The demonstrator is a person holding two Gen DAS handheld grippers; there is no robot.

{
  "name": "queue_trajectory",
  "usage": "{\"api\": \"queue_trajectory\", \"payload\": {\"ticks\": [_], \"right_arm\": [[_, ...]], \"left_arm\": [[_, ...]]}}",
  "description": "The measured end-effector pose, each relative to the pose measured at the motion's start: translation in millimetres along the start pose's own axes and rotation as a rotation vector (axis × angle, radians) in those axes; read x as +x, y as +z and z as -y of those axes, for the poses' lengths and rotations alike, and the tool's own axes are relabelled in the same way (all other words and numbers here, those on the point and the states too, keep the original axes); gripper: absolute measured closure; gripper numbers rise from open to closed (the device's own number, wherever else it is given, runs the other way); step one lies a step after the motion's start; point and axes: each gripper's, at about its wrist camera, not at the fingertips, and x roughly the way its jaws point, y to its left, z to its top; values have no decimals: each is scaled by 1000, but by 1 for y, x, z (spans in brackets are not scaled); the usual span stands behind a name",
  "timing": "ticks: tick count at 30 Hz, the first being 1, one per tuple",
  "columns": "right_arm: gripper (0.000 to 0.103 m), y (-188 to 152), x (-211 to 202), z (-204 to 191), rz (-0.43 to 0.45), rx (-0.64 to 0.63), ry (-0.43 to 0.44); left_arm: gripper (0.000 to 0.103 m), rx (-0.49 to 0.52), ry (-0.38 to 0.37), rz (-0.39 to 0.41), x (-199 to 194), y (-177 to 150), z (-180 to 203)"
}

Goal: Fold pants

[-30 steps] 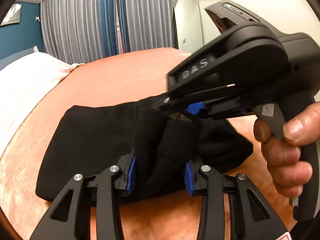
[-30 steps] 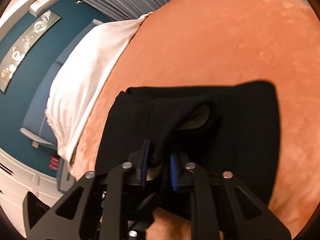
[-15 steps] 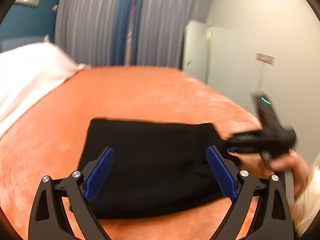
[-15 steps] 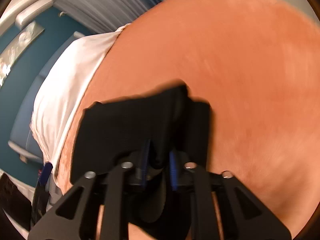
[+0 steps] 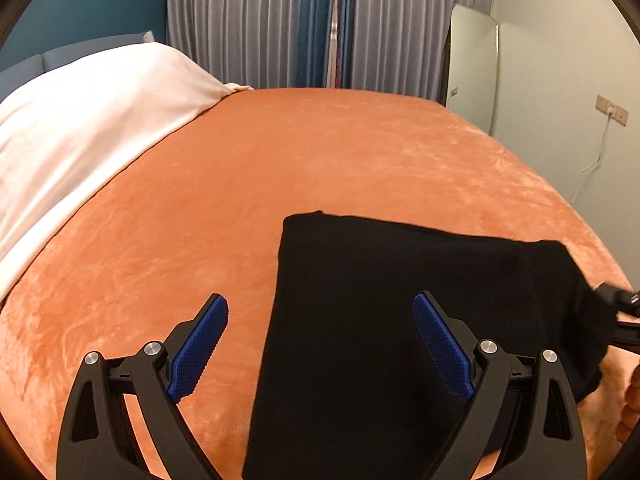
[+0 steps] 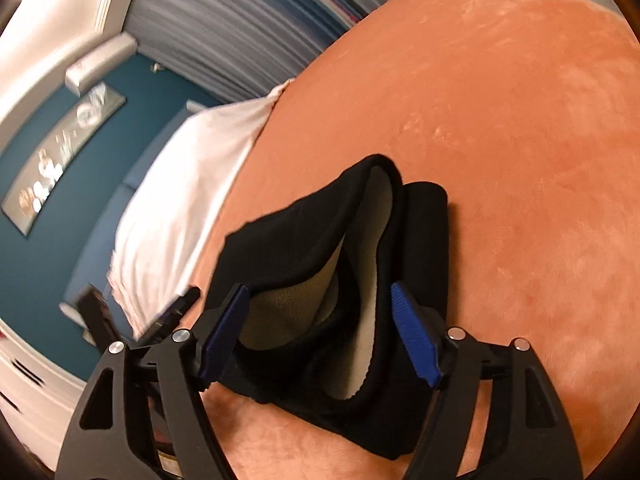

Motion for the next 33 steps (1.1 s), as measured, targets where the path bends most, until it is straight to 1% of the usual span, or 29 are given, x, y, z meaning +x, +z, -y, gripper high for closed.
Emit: {"api": "queue_trajectory", "payload": {"ticks": [2,4,6,7,8,9,10,11,12,13,14,16,18,19,20,21,23,24,27,30,31,32,33], "right_arm": [[30,1,-3,1,-7,-9,54],[30,-1,-1,0,-25,-23,57],[30,-4,9,-6,-61,-75,4],[30,-7,16,-12,-71,-121,-55],[30,-11,21,-17,-64,-168,-97],[43,-14,25,-23,-53,-222,-133],[52,-17,28,-27,-50,-276,-196],[72,-19,30,-31,-51,-304,-232],[78,-20,31,-32,-53,-316,-228],[85,-18,27,-34,-34,-305,-193],[95,-16,22,-37,-20,-310,-178],[95,-12,3,-48,54,-343,-151],[95,-11,-7,-51,74,-360,-143],[95,-11,-7,-47,73,-359,-167],[95,-11,-1,-38,49,-341,-199],[95,-13,9,-25,5,-300,-226],[92,-15,21,-7,-52,-239,-247],[92,-13,21,-4,-54,-220,-230],[90,-12,23,-5,-59,-215,-210],[87,-13,9,7,-59,-179,-166],[85,-11,7,8,-61,-170,-151],[80,-11,5,10,-62,-157,-134],[78,-13,5,7,-61,-148,-130]], "left_arm": [[11,-7,-4,-16,7,0,-1],[11,-5,-8,-27,7,-3,0],[11,14,6,-33,7,-5,5],[11,30,11,-37,8,-7,8],[11,41,15,-41,7,-9,13],[11,52,19,-45,8,-10,15],[11,58,20,-46,9,-11,17],[11,66,21,-49,10,-12,19],[11,73,24,-52,11,-12,21],[11,77,25,-54,12,-12,23],[11,83,27,-56,13,-13,24],[11,89,30,-55,12,-14,25],[11,88,24,-50,11,-14,25],[11,86,21,-48,11,-14,25],[11,88,24,-49,11,-14,25],[11,91,30,-52,11,-15,25],[11,93,38,-62,13,-15,25],[11,93,39,-68,13,-16,23],[11,86,40,-74,13,-16,20],[11,88,44,-78,12,-17,18],[11,89,47,-81,12,-17,19],[11,89,48,-83,12,-17,19],[11,90,48,-85,13,-17,19]]}}
